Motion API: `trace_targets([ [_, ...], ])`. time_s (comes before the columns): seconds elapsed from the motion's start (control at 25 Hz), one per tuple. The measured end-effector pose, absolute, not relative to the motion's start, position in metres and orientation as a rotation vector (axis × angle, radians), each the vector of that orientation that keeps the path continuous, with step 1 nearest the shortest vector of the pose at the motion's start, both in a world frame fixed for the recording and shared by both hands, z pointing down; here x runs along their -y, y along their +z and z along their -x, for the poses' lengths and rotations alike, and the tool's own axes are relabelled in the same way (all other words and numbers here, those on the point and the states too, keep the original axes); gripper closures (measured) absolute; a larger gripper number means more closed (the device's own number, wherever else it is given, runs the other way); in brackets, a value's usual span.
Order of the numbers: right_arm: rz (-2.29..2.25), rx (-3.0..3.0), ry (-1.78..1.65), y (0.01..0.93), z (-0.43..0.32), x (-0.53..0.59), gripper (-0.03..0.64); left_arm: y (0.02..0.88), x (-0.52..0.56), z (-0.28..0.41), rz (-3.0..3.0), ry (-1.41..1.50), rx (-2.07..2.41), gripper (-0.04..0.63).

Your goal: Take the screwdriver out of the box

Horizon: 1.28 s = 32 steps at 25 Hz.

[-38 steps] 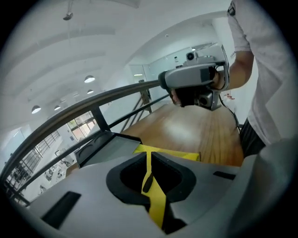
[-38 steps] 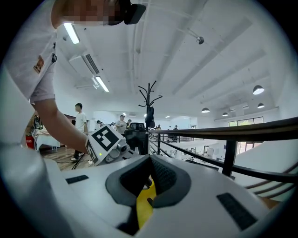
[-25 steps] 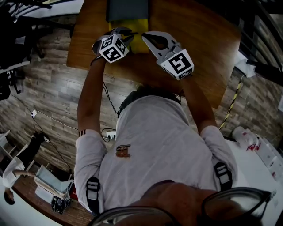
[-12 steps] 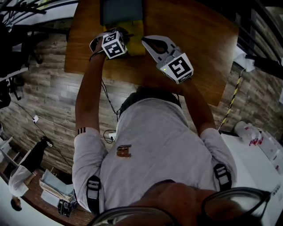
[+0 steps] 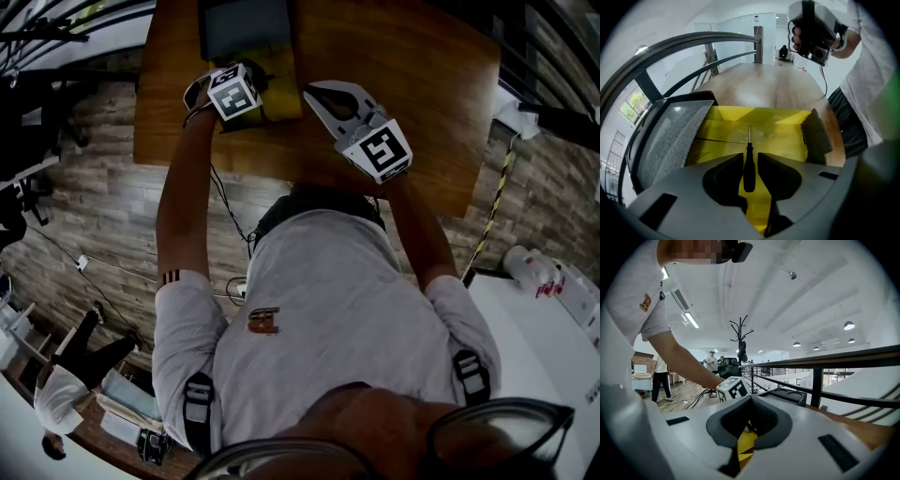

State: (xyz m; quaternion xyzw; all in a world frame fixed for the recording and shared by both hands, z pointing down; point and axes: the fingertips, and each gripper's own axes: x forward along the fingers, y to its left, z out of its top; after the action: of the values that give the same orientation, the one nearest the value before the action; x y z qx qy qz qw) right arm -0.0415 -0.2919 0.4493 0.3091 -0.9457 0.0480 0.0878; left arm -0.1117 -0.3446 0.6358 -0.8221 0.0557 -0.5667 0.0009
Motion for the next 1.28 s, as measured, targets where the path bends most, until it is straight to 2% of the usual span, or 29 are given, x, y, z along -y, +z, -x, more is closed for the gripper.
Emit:
trace_targets([
  [0.28,-0.947,2.805,0.158,0.454,0.032,0.290,0.584,0.636,0.346,0.110,2.680,-1.763,-0.170,0.518],
  [0.84,-0.918,2.828,0.149,0.445,0.038,0.279,0.584,0.620,0.336,0.124,2.714,-1.709,-0.346,0.522],
  [1.28,-0.882,2.863,0.127,0.433,0.044,0.265,0.584,0.562,0.320,0.125,2.896,-1.350,-0.681,0.522],
])
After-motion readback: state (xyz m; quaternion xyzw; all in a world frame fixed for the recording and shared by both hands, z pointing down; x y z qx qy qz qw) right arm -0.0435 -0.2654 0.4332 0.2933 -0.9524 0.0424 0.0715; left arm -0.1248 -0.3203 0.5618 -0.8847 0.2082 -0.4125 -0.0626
